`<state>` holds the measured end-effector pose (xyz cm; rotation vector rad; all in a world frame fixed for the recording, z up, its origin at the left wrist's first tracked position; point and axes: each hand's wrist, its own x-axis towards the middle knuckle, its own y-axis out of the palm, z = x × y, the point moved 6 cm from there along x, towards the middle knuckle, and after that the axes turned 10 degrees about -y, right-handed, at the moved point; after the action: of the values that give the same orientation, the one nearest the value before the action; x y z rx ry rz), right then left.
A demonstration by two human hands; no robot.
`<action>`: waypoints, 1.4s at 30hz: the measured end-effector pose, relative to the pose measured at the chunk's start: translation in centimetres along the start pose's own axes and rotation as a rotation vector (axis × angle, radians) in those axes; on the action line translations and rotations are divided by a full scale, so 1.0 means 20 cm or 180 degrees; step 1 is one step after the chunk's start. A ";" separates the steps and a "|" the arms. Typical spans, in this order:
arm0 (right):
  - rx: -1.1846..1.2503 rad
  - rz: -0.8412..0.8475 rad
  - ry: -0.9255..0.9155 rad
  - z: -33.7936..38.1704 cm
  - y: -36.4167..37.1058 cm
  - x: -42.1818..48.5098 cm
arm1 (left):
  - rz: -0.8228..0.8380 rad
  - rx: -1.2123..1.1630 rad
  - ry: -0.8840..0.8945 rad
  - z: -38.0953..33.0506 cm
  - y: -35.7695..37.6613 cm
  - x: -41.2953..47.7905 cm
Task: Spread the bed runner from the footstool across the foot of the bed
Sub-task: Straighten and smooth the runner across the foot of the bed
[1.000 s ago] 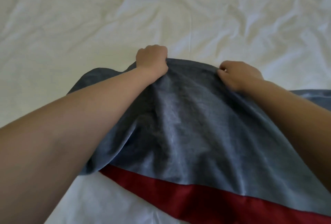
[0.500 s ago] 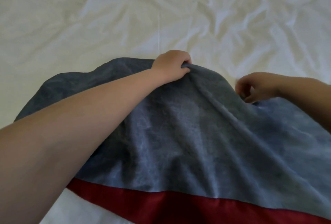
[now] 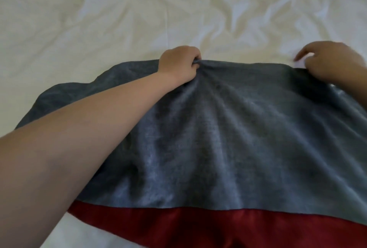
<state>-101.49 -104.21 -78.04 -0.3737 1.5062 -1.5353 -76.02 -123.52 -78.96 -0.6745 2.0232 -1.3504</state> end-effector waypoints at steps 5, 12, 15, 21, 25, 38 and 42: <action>-0.0483 0.1283 0.0251 -0.21 0.05 -0.06 | -0.0095 0.0139 0.0071 0.07 -0.02 -0.03; -0.0434 0.0812 0.0008 -0.33 0.12 -0.11 | -0.0033 0.0157 0.0016 0.10 -0.04 -0.04; -0.0557 -0.0064 0.0371 -0.44 0.04 -0.06 | -0.0060 0.0233 0.0103 0.11 -0.05 -0.06; -0.0614 0.0184 0.0102 -0.16 0.08 -0.15 | 0.0016 0.0404 -0.0043 0.23 -0.07 -0.12; -0.0258 -0.0109 0.0103 -0.03 0.07 -0.22 | 0.0054 0.0285 -0.0214 0.23 -0.08 -0.09; 0.0151 -0.0173 -0.1262 1.12 0.24 -0.13 | 0.0169 -0.0002 -0.0818 0.71 -0.32 -0.28; -0.0138 -0.0003 -0.0858 1.16 0.32 -0.05 | 0.0042 0.0189 -0.1044 0.83 -0.33 -0.31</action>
<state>-81.02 -116.78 -78.64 -0.5824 1.3289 -1.3930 -59.22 -131.76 -76.43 -0.7971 1.7179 -1.1988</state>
